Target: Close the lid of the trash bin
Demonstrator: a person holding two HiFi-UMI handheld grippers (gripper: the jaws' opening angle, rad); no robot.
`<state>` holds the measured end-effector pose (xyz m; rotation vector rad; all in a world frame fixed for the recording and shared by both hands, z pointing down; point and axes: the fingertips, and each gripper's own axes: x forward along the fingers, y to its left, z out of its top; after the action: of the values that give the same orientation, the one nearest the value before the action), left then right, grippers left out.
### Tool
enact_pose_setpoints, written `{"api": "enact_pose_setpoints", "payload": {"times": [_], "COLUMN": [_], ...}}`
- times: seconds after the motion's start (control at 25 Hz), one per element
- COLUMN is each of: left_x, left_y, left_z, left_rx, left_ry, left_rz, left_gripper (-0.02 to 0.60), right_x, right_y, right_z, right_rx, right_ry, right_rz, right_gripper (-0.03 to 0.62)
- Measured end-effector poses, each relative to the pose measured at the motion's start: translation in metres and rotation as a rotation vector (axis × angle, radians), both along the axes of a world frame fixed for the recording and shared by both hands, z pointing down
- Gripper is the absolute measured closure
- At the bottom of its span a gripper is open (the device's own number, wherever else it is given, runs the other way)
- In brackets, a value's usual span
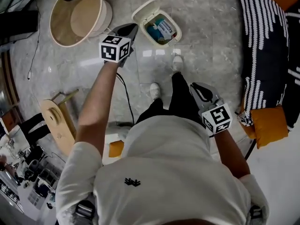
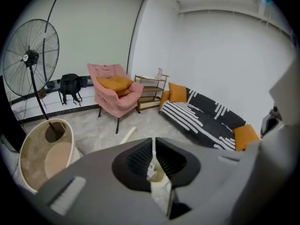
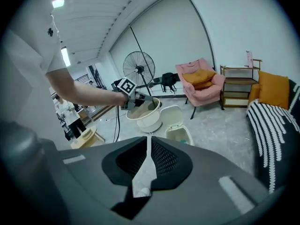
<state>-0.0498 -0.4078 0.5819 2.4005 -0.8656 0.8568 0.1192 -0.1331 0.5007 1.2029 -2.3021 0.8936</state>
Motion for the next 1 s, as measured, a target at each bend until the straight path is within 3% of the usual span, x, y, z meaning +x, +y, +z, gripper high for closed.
{"api": "enact_pose_setpoints", "payload": {"times": [0.6,1.0], "left_x": [0.004,-0.004], "left_y": [-0.117,-0.143], "left_z": [0.096,0.145], "left_rx": [-0.055,-0.112], "left_ry": [-0.163,-0.250], "left_rz": [-0.048,-0.067], "left_gripper": [0.505,0.505], "right_x": [0.052,0.067], "right_y": [-0.025,-0.027], "right_z": [0.040,0.056], "right_rx": [-0.084,-0.125], "right_ry": [-0.007,-0.023], "right_rz": [0.073,0.097], "right_gripper": [0.566,0.566]}}
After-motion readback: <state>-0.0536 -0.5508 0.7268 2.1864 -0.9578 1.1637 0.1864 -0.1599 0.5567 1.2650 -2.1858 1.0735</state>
